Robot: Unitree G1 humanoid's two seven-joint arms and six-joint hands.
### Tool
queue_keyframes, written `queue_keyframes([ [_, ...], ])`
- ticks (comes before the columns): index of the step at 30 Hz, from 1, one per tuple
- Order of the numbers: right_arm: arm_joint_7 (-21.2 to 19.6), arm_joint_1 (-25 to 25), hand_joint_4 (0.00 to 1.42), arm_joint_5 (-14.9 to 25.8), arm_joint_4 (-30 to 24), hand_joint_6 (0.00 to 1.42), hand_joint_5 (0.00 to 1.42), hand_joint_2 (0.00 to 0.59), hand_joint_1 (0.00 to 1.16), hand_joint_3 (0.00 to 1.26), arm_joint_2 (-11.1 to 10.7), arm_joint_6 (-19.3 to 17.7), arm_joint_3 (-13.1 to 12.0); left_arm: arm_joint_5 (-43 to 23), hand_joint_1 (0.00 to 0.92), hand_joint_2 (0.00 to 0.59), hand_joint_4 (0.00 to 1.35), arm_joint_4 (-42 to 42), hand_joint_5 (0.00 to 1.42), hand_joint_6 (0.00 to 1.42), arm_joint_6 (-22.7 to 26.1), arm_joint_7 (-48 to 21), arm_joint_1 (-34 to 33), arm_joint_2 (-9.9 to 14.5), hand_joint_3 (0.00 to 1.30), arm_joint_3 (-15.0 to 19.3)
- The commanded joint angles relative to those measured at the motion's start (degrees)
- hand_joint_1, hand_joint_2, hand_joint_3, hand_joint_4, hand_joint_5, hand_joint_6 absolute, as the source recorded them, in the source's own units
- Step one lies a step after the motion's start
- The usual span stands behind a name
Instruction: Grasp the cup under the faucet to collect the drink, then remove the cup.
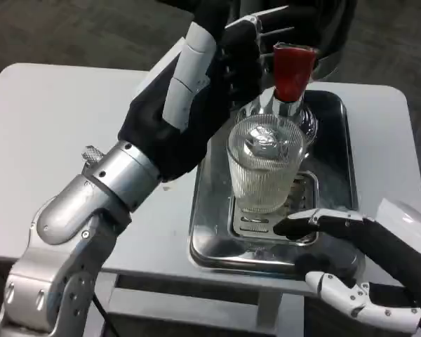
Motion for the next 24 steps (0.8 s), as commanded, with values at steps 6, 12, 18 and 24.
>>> queue_keyframes([
  [6, -0.6, 1.0, 0.28, 0.8, -0.4, 0.08, 0.17, 0.493, 0.34, 0.30, 0.1, -0.9, -0.6, 0.5, 0.021, 0.065, 0.31, 4.2, 0.32, 0.26, -3.8, -4.3, 0.2, 0.3, 0.35, 0.0],
  [12, -0.6, 1.2, 0.28, 1.1, -0.6, 0.08, 0.17, 0.493, 0.34, 0.30, 0.0, -0.9, -0.9, 5.4, 0.009, 0.078, 0.38, 5.4, 0.39, 0.30, -10.3, -5.9, 0.2, 2.4, 0.42, -0.8],
  [18, -0.7, 1.4, 0.28, 1.1, -1.0, 0.08, 0.18, 0.493, 0.34, 0.31, 0.2, -0.8, -0.9, 8.9, 0.000, 0.081, 0.41, 7.1, 0.43, 0.34, -16.3, -7.6, -0.2, 4.7, 0.46, -0.7],
  [24, -0.7, 1.4, 0.29, 1.1, -1.4, 0.08, 0.18, 0.493, 0.34, 0.31, 0.2, -0.6, -0.8, 10.8, 0.000, 0.083, 0.42, 8.4, 0.43, 0.34, -21.1, -8.0, 0.0, 6.2, 0.47, -0.1],
])
